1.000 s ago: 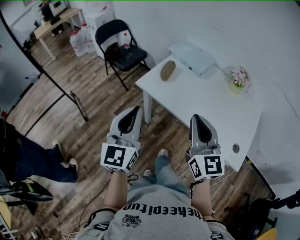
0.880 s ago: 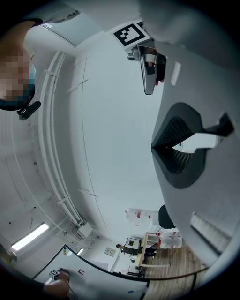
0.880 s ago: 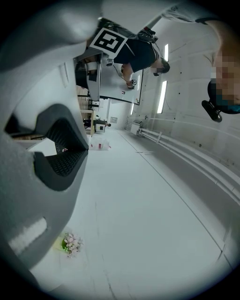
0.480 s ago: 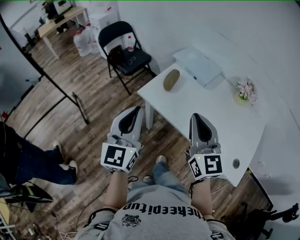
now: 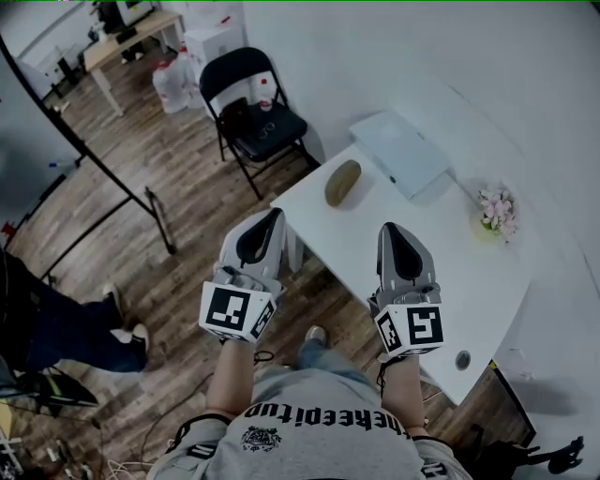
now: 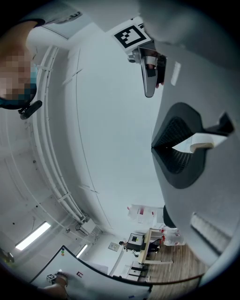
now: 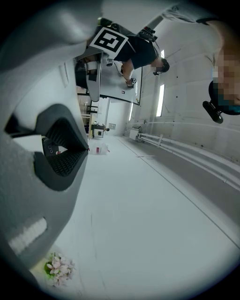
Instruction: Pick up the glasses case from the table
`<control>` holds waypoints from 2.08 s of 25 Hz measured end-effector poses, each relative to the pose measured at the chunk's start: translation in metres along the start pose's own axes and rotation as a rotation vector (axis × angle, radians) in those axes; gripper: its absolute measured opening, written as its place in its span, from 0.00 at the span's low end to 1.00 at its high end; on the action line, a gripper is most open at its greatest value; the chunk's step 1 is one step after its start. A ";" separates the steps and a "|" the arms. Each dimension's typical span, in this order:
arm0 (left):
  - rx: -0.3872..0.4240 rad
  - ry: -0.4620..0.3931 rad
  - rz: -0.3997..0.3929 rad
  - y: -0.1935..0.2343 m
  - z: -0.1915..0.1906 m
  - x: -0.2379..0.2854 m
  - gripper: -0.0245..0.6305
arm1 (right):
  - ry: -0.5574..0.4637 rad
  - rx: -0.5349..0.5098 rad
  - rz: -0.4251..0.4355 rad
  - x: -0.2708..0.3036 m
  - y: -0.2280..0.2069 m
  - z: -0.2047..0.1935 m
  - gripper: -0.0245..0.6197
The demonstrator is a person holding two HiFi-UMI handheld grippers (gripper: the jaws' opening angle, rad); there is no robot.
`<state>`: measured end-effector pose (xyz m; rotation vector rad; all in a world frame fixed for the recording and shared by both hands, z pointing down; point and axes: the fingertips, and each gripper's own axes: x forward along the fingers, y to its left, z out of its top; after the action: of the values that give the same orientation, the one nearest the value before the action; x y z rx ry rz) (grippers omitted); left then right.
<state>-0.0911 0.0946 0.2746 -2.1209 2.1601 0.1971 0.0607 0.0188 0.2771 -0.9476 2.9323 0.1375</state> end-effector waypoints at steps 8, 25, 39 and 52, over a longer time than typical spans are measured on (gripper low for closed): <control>0.019 -0.005 0.028 0.000 -0.003 0.038 0.07 | -0.008 0.011 0.031 0.029 -0.032 -0.005 0.04; 0.032 0.021 0.041 -0.001 -0.016 0.083 0.07 | 0.001 0.048 0.065 0.065 -0.062 -0.022 0.05; 0.006 0.055 -0.118 0.031 -0.035 0.165 0.07 | 0.030 0.050 -0.061 0.125 -0.091 -0.032 0.05; -0.042 0.113 -0.283 0.057 -0.072 0.237 0.07 | 0.077 0.063 -0.245 0.162 -0.116 -0.051 0.04</control>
<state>-0.1519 -0.1496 0.3066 -2.4843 1.8936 0.1003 -0.0040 -0.1741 0.3072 -1.3177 2.8374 -0.0029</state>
